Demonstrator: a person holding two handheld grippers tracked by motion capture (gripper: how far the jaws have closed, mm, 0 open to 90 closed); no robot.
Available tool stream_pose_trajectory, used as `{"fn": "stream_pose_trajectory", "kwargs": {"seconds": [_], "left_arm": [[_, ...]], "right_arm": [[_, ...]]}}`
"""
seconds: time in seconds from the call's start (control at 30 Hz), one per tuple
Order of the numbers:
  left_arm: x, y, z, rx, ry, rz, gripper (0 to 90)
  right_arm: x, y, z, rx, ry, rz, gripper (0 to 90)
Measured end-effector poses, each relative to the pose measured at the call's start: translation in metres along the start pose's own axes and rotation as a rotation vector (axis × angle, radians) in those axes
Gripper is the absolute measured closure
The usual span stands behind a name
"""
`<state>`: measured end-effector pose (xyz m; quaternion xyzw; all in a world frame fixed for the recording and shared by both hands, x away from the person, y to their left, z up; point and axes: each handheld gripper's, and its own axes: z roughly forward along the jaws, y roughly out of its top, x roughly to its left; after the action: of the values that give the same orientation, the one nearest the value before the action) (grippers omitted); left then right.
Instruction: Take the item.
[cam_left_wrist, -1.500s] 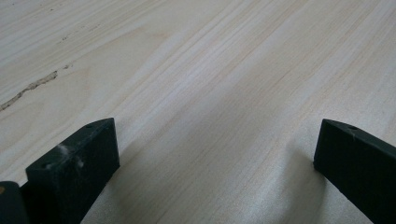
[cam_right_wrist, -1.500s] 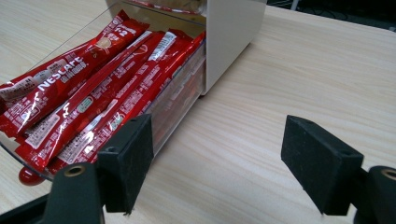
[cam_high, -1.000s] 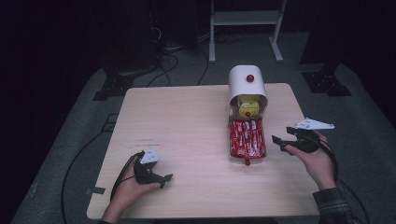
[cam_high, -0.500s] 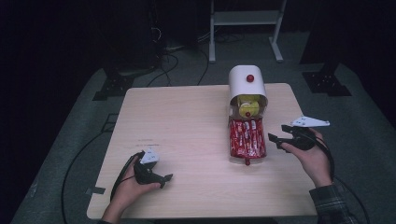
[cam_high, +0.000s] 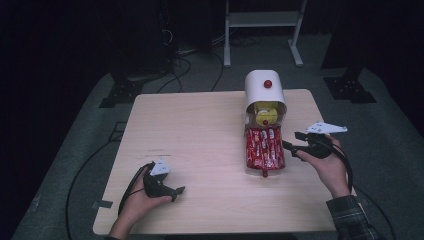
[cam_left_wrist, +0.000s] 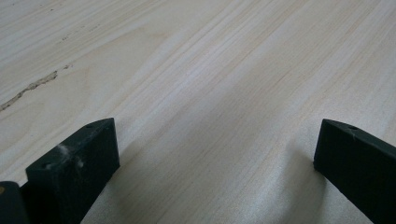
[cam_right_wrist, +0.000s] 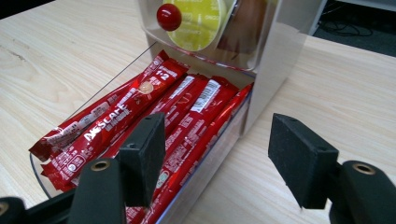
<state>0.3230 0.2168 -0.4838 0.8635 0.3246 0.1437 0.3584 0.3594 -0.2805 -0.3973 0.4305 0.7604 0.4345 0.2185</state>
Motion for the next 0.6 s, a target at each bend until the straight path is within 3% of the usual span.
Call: {"fn": "stream_pose_trajectory", "kwargs": {"seconds": [0.6], "left_arm": [[0.0,0.0,0.0,0.0,0.0,0.0,0.0]], "right_arm": [[0.012,0.006,0.018,0.01,0.048,-0.005,39.2]]}}
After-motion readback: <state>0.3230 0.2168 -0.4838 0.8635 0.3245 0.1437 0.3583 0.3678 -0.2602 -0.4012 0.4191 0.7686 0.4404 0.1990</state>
